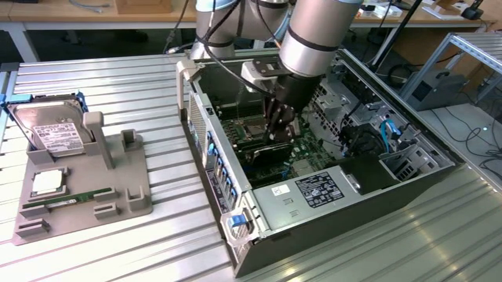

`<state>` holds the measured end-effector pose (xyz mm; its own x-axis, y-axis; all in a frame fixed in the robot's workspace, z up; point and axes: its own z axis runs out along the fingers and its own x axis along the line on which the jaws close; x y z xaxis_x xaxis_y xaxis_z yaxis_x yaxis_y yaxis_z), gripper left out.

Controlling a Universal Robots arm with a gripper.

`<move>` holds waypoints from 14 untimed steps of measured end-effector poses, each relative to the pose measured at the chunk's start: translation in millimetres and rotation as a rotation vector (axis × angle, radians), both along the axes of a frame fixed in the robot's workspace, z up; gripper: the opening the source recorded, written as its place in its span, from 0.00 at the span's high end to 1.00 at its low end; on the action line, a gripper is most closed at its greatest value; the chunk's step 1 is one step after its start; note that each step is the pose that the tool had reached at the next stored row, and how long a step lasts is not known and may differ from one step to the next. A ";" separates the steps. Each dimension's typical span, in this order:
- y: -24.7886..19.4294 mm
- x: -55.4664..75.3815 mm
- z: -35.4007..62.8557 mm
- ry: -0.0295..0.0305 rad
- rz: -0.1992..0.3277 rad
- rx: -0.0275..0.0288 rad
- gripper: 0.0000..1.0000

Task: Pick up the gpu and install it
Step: 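Press down on the gpu until it lock into place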

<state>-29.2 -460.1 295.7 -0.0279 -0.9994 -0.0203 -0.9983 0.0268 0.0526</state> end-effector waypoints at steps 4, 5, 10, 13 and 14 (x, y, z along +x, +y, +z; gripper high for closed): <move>0.0 18.7 15.2 0.0059 0.000 0.0056 0.89; 0.0 26.7 15.3 0.0108 0.000 0.0077 0.89; 0.0 79.1 15.2 0.0480 0.000 0.0232 0.89; 0.0 93.1 15.2 0.0569 0.000 0.0262 0.89; 0.0 93.1 15.2 0.0570 0.000 0.0262 0.89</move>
